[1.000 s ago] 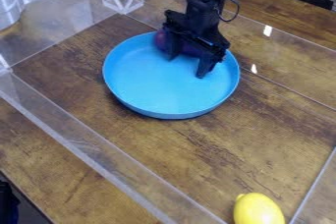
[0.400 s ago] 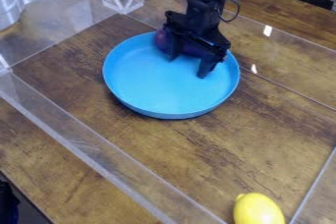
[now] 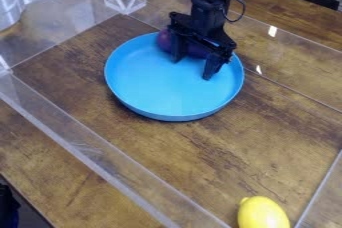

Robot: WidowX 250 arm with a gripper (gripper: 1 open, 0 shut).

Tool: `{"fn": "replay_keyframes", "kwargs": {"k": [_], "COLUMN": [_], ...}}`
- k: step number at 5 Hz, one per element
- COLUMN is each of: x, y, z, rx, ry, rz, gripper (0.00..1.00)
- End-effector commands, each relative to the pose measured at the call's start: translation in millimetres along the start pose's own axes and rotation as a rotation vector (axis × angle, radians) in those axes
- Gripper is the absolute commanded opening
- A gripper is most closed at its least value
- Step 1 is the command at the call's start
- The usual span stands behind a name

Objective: Put the purple eggplant on the blue tray

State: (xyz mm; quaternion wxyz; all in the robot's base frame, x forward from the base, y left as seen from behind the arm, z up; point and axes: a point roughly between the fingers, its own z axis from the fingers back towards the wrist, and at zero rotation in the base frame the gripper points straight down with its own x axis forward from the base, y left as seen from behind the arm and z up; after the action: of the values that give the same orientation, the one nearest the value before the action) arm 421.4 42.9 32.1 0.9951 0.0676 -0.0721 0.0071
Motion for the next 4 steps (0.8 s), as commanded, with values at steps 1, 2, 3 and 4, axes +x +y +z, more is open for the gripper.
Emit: {"fn": "replay_keyframes", "kwargs": {"k": [1,2,3,4], "x": [9.3,9.7,10.1,10.8], "y": [0.2,-0.4,-0.9,-1.2], "z": [14.2,15.0,16.7,20.3], "rx": [-0.004,-0.009,-0.014,-0.02], "ry": [-0.047,-0.046,-0.045,-0.045], "rz": [0.008,0.011,0.014,0.018], "gripper": [1.0,1.0,1.0,1.0]}}
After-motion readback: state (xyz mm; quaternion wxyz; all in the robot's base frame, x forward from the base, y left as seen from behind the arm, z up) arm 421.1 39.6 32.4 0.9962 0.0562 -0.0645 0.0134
